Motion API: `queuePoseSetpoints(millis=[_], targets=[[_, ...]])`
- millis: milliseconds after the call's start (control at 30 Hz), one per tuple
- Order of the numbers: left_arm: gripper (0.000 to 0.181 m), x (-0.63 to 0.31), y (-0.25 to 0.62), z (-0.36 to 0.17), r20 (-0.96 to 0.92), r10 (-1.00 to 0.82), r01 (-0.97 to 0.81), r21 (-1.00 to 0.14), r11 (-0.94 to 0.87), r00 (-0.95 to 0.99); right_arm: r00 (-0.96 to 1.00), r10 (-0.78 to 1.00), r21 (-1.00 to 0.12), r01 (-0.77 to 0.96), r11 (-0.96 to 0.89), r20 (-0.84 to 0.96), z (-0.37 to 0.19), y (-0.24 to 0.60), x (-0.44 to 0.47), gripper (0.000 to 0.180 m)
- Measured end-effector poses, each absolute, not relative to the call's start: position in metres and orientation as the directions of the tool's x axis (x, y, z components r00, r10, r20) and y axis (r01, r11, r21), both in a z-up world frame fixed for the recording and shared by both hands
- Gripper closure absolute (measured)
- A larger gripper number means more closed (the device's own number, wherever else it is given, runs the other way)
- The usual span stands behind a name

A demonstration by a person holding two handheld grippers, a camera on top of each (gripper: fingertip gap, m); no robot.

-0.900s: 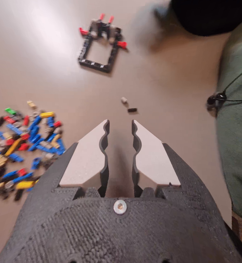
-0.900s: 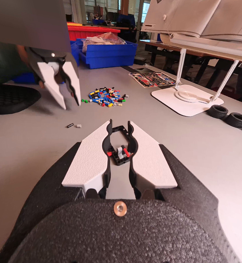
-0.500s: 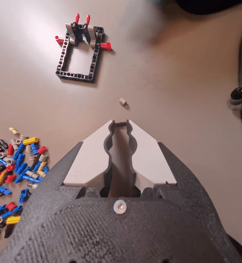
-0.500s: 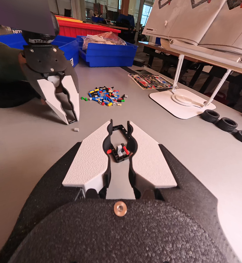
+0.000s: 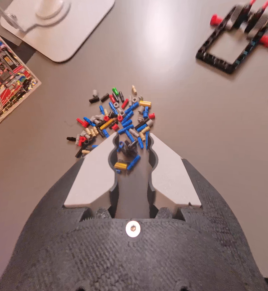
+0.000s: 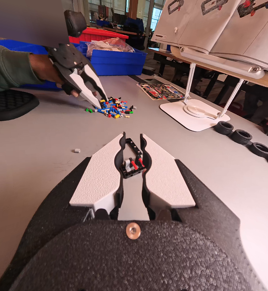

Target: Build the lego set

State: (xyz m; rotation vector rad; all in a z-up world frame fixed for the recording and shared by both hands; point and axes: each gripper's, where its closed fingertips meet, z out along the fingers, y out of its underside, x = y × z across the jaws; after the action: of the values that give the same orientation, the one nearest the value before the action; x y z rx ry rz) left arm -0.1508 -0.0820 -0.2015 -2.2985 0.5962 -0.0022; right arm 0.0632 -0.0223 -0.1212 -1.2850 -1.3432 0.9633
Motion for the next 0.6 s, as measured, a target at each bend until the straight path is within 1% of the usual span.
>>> queuePoseSetpoints(millis=[67,100,167,233,333,433,600], targets=[[0.151,-0.143,-0.079,-0.190,-0.138,-0.408,-0.371,-0.730,-0.575,0.903,0.071,0.989,-0.974,0.194,0.114,0.130,-0.122,-0.021,0.064,0.164],[0.150,-0.133,-0.080,-0.185,-0.109,-0.433,-0.357,-0.756,-0.548,0.895,0.073,0.989,-0.975,0.194,0.113,0.129,-0.122,-0.021,0.064,0.164],[0.147,-0.095,-0.088,-0.178,-0.013,-0.541,-0.336,-0.796,-0.503,0.841,0.073,0.989,-0.975,0.194,0.110,0.126,-0.122,-0.020,0.064,0.164],[0.145,-0.049,-0.104,-0.179,0.079,-0.666,-0.336,-0.816,-0.471,0.742,0.070,0.990,-0.975,0.196,0.107,0.123,-0.122,-0.020,0.063,0.164],[0.147,-0.008,-0.118,-0.195,0.056,-0.761,-0.432,-0.795,-0.426,0.646,0.072,0.989,-0.973,0.204,0.111,0.128,-0.124,-0.020,0.064,0.164],[0.152,0.009,-0.123,-0.210,0.034,-0.795,-0.503,-0.758,-0.416,0.606,0.075,0.989,-0.972,0.206,0.113,0.130,-0.124,-0.019,0.064,0.165],[0.163,0.018,-0.120,-0.213,0.004,-0.804,-0.529,-0.751,-0.395,0.595,0.090,0.987,-0.972,0.203,0.114,0.135,-0.122,-0.015,0.068,0.165]])
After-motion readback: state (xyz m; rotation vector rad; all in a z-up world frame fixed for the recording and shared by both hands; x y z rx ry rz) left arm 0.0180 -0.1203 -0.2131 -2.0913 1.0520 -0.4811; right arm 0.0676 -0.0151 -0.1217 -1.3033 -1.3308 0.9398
